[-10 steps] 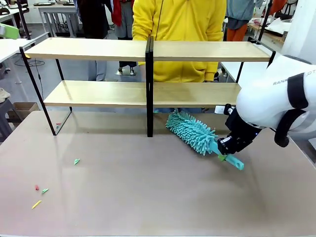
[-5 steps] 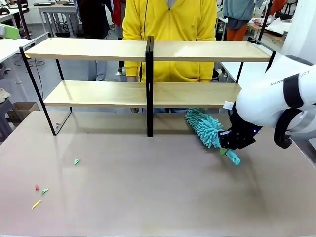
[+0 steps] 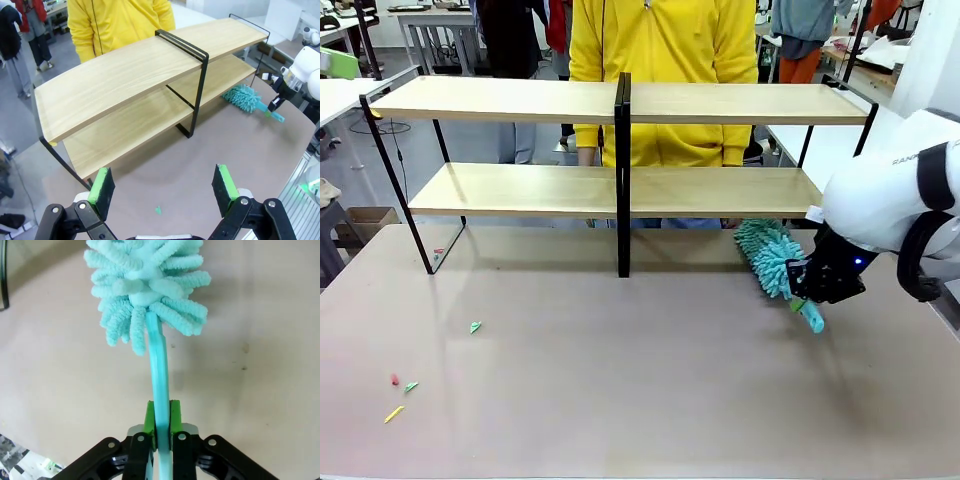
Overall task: Clean the shelves.
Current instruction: Clean another randomly selected level of the Shelf with the Duster.
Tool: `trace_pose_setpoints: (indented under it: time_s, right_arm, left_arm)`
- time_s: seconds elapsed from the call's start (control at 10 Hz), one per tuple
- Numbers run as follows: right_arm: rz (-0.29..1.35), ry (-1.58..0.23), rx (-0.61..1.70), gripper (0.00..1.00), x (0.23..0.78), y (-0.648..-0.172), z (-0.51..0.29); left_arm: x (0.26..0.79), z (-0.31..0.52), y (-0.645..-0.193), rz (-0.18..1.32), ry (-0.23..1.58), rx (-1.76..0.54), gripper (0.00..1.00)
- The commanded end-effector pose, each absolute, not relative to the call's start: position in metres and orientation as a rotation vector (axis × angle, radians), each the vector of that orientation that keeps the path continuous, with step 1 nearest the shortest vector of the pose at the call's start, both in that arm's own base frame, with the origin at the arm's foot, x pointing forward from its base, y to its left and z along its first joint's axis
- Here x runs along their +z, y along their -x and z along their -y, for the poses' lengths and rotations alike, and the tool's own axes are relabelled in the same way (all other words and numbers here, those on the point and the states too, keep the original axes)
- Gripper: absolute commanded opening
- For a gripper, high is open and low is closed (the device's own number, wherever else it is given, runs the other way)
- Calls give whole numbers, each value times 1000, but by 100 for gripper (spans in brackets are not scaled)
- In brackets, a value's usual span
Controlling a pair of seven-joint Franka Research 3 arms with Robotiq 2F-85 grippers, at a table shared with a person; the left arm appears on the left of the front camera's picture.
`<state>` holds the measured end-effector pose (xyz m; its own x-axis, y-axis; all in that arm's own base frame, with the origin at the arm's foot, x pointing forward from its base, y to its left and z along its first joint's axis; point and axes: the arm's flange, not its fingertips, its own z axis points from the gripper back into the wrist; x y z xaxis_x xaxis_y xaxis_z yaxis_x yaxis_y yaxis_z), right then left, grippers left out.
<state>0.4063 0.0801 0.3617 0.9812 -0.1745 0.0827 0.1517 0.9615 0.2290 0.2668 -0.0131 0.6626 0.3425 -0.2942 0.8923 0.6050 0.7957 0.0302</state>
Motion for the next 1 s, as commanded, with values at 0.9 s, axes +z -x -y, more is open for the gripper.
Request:
trace_pose_setpoints:
  time_s: [0.9]
  right_arm:
    - [-141, -338, -281, 12, 406, -300, 21]
  left_arm:
    - [663, 15, -266, 1073, 322, -586, 100]
